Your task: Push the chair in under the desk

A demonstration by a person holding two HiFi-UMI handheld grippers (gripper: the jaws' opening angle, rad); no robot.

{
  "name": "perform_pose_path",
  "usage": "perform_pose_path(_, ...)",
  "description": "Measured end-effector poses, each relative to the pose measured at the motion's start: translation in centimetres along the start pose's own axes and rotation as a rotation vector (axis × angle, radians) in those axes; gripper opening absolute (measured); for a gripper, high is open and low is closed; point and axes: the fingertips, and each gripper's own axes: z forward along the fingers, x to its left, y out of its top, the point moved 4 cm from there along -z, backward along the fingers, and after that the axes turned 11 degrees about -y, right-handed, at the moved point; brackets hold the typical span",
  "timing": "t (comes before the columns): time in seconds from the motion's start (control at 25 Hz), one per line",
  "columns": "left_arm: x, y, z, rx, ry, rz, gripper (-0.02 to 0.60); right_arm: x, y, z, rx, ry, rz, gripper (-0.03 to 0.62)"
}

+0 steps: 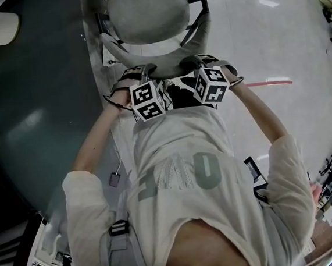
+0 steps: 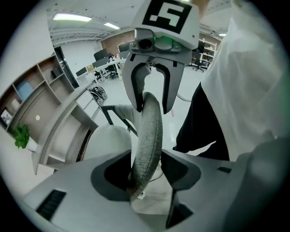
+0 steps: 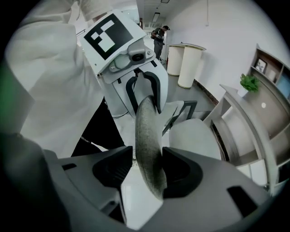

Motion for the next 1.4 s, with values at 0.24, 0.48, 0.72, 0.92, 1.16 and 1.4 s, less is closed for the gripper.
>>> perform_pose_path(0.24,0.8,-0.7,1.1,0.057,0.009,0.034,0.163,0.0,-0.1,0.7,0.022,-0.03,-0.038,0.152)
perform_pose_path(0.48,1.4,-0.7,1.3,0.048,-0.062,0.015,0.147,-0.4,-0.1,1.5,0.033,0.002,-0.03,0.15)
perform_pose_path(0.72,1.6,-0.7,1.4,0.042,-0.107,0.021,0.152,-0.4,0.0,1.3,0.024,0.022,-0.032,0.126)
perform_pose_path(0.92,1.6,-0.6,1.5,0.007,-0.142,0.101,0.155,-0.4,0.0,1.2,0.007,0.002,-0.019,0.121)
perform_pose_path(1.16,2.4,-1.5,1.3,0.027,-0.15,0.089,0.152,-0.8,0.9,1.7,-0.013,-0.005,-0.007,0.117)
perform_pose_path(1.4,6.2,-2.5,0.7,0.056,-0.112,0.054,0.152,-4.0,2.1,2.9,-0.027,-0.043,0.0,0.11)
